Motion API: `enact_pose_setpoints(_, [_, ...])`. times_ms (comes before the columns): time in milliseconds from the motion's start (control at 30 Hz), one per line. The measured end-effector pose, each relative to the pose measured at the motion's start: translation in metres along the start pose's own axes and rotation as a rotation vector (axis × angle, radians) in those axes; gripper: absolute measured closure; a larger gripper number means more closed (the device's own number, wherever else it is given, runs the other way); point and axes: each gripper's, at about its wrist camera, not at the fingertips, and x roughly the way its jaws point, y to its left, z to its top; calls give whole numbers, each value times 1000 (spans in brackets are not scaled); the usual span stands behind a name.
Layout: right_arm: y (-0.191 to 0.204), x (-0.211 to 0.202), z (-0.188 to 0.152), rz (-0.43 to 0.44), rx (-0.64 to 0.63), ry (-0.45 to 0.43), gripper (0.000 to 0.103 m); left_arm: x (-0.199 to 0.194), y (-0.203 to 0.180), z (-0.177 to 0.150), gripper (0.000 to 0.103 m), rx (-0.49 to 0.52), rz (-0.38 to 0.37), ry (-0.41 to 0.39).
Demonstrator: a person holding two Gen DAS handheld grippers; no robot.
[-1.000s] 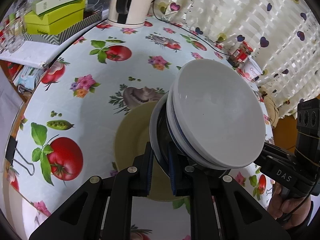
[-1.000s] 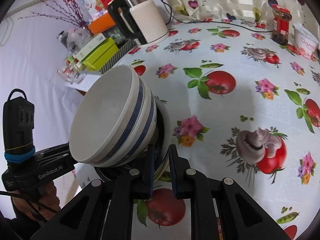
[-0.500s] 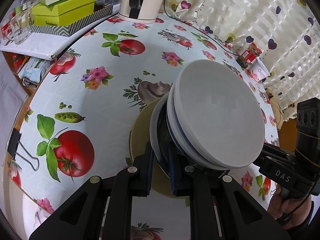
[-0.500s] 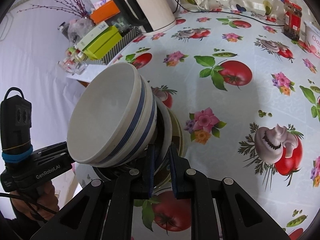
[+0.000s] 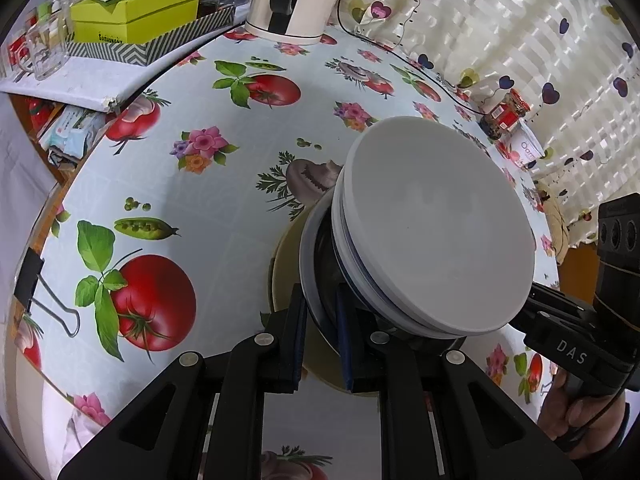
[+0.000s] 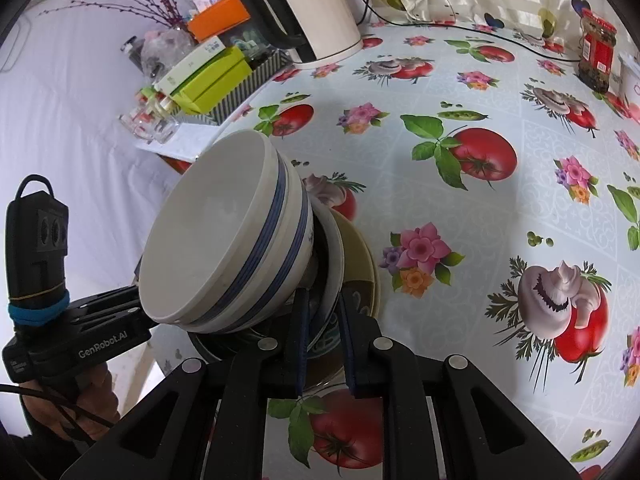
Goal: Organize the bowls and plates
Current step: 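Lower the steel bowl stack onto the beige plate stack with both tools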
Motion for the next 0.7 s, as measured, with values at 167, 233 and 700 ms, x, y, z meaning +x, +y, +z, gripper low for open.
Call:
enact_pose_setpoints(167, [1,-1,0,-2,-8,2,87,-1,2,-1,88,0,-4,-17])
enact_pose_setpoints(233, [2,-1,0,-6,-9,1,84,-1,2,-1,88,-1,-5,-21])
enact_pose_setpoints(700, [2,-17,-10,-29,-26,-22,70,-17,9,-4,82,-11,25,-84])
